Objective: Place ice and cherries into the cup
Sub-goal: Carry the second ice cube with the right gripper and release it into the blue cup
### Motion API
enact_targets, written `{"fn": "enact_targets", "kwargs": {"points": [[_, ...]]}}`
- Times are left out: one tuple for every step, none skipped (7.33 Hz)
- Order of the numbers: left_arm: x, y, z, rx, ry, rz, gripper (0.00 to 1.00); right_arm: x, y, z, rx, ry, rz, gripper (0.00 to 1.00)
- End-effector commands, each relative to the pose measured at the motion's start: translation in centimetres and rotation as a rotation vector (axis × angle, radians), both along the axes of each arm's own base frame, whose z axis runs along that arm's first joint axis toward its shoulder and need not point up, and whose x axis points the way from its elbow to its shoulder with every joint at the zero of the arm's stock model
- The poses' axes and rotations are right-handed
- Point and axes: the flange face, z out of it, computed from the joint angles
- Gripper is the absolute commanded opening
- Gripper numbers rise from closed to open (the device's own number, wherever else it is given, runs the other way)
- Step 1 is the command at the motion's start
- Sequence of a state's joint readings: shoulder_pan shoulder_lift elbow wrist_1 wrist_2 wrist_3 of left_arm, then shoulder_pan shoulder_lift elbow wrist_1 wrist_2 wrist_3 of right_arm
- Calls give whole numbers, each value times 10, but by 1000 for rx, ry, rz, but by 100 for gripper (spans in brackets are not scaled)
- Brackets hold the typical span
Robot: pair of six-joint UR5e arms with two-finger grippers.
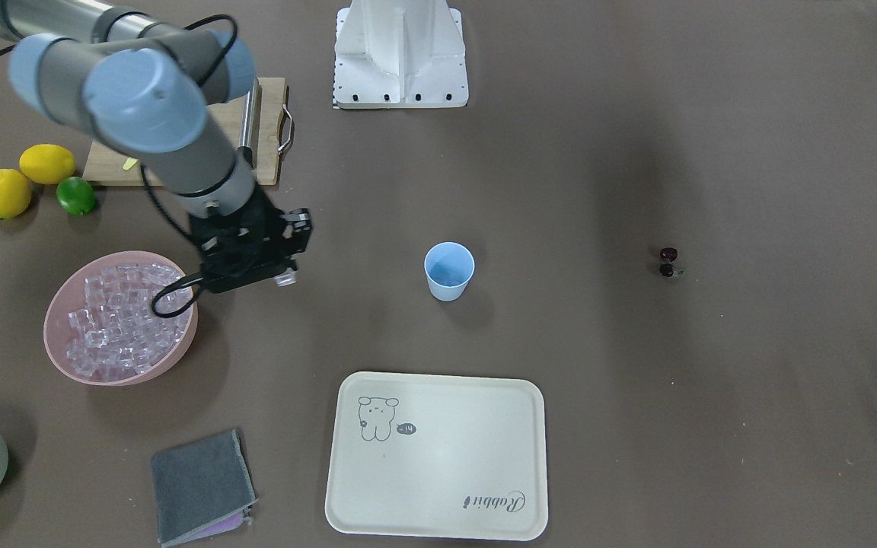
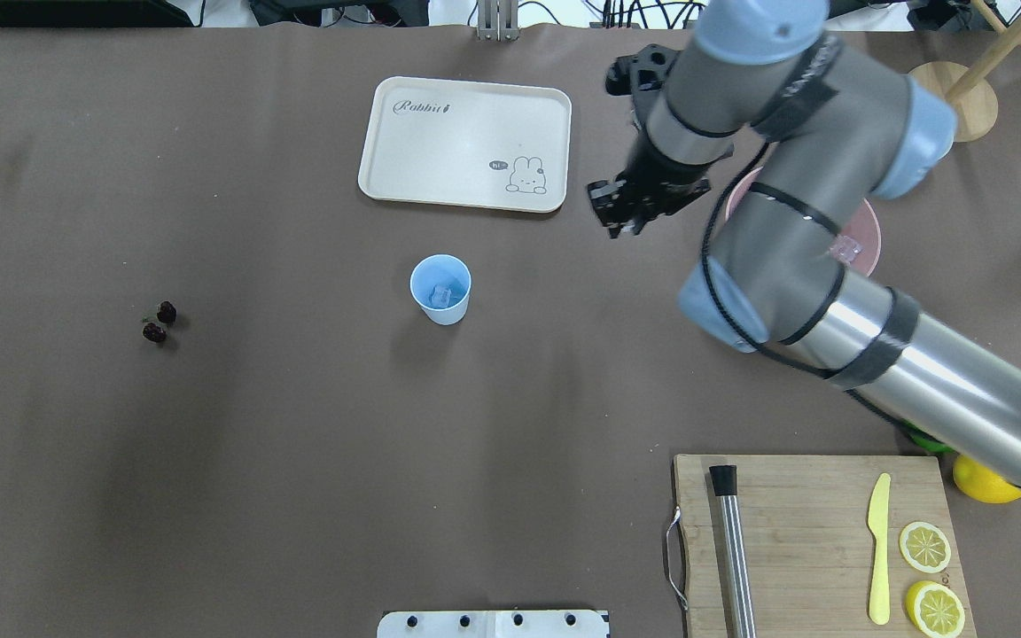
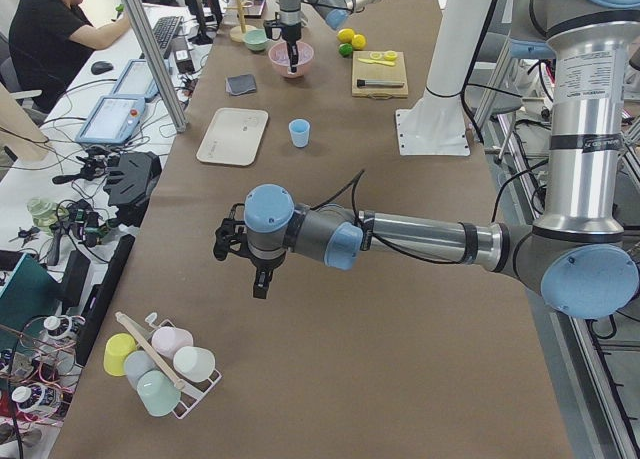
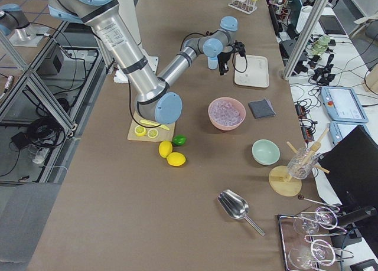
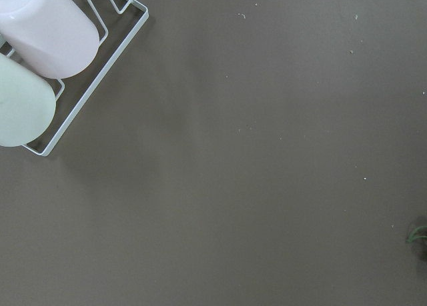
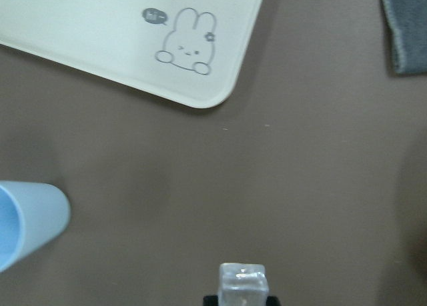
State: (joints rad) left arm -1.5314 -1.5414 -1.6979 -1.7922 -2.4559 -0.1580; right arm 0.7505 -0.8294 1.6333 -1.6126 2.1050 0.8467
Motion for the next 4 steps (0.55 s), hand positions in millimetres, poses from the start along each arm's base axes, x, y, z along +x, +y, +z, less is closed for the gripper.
{"fn": "enact_targets", "kwargs": {"points": [[-1,0,1,-2,0,-1,98,-95,35,-85,-55,-4,89,13],[-1,0,3,-6,0,-1,98,-114,40,-92,-46,10,94,13],[-1,1,5,-12,0,-1,98,-124,47,-102,-23,-31,88,14],[-1,3,8,-16,-1,1,98,-132,49,-97,-10,-35,90,16]]}}
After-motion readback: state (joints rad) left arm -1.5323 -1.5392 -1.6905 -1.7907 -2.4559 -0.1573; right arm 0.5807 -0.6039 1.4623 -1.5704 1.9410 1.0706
